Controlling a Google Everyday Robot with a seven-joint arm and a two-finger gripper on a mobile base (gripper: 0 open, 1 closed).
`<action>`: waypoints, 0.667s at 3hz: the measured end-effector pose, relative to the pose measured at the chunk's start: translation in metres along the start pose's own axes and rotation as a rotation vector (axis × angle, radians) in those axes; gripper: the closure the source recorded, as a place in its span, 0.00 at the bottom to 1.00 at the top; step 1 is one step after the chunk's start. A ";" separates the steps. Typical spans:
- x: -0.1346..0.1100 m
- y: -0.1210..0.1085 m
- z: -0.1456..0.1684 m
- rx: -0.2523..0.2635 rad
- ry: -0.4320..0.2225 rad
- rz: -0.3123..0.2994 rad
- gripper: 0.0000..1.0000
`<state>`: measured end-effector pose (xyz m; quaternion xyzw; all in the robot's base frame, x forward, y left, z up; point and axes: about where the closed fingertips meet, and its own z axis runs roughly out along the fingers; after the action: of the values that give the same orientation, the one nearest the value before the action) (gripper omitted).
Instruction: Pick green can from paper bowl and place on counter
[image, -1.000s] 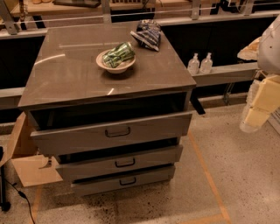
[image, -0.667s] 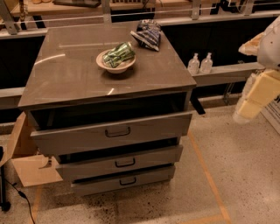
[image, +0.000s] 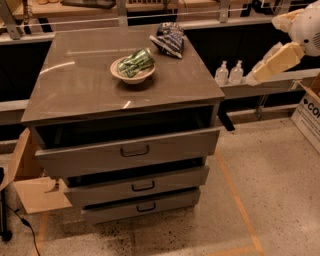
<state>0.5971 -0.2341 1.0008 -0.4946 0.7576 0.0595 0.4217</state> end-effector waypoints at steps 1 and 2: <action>-0.005 -0.026 0.059 -0.066 -0.090 0.052 0.00; -0.025 -0.038 0.110 -0.136 -0.157 0.059 0.00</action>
Offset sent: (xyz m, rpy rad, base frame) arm 0.1620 0.1041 -0.0436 0.2680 0.0546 0.2170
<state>0.6949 -0.1799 0.9607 -0.4933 0.7307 0.1617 0.4435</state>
